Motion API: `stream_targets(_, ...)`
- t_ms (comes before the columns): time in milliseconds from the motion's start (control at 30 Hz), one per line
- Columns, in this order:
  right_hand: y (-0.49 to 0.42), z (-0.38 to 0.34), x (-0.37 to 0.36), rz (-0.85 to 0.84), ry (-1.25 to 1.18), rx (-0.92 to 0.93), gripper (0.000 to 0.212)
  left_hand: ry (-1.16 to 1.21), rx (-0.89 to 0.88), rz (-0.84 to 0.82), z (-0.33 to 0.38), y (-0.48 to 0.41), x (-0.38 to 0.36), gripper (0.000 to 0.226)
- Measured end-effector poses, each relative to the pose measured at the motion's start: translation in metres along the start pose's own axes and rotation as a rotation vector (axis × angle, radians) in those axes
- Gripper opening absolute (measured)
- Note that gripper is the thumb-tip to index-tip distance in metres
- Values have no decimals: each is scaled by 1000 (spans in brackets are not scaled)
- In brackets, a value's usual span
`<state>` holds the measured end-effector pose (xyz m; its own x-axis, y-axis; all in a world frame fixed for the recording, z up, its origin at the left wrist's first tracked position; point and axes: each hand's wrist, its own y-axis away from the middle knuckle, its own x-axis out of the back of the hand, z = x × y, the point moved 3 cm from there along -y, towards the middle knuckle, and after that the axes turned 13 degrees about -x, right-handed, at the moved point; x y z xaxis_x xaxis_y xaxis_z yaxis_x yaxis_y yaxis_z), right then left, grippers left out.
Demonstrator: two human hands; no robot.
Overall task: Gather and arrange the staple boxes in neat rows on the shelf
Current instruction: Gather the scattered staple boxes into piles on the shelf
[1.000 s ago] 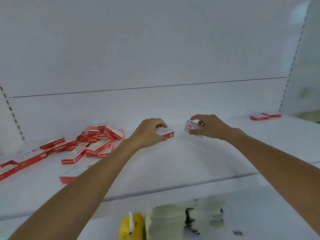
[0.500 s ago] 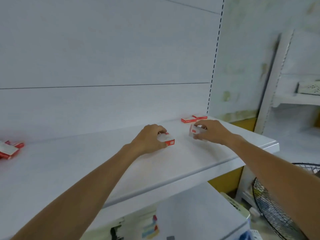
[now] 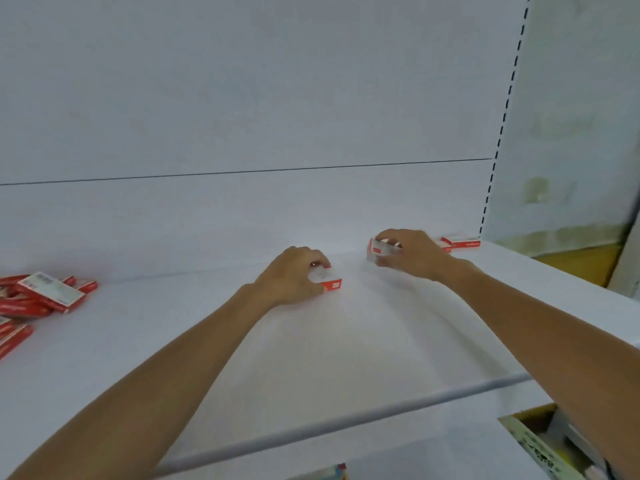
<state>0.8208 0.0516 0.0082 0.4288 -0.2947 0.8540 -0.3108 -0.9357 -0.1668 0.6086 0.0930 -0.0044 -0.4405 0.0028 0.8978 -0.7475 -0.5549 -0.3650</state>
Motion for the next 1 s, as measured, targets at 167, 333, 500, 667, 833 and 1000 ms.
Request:
stream_targets(167, -42, -12, -1, -10, 52, 92, 45, -34, 97, 71, -26, -22, 16, 34)
stream_targets(333, -73, -13, -17, -34, 54, 155, 45, 59, 230, 153, -49, -39, 6, 32)
stream_targets(500, -92, -9, -45, -173, 70, 141, 41, 86, 285, 105, -59, -56, -16, 33)
stream_targets(667, -99, -11, -59, -140, 126, 176, 41, 54, 304, 79, -60, -63, -32, 35)
stream_targets(833, -96, -19, -55, -23, 337, 201, 42, -107, 297, 50, -52, -59, -28, 39)
stream_targets(1000, -85, -36, -49, 21, 337, 242, 52, -126, 360, 61, -48, -24, -9, 42)
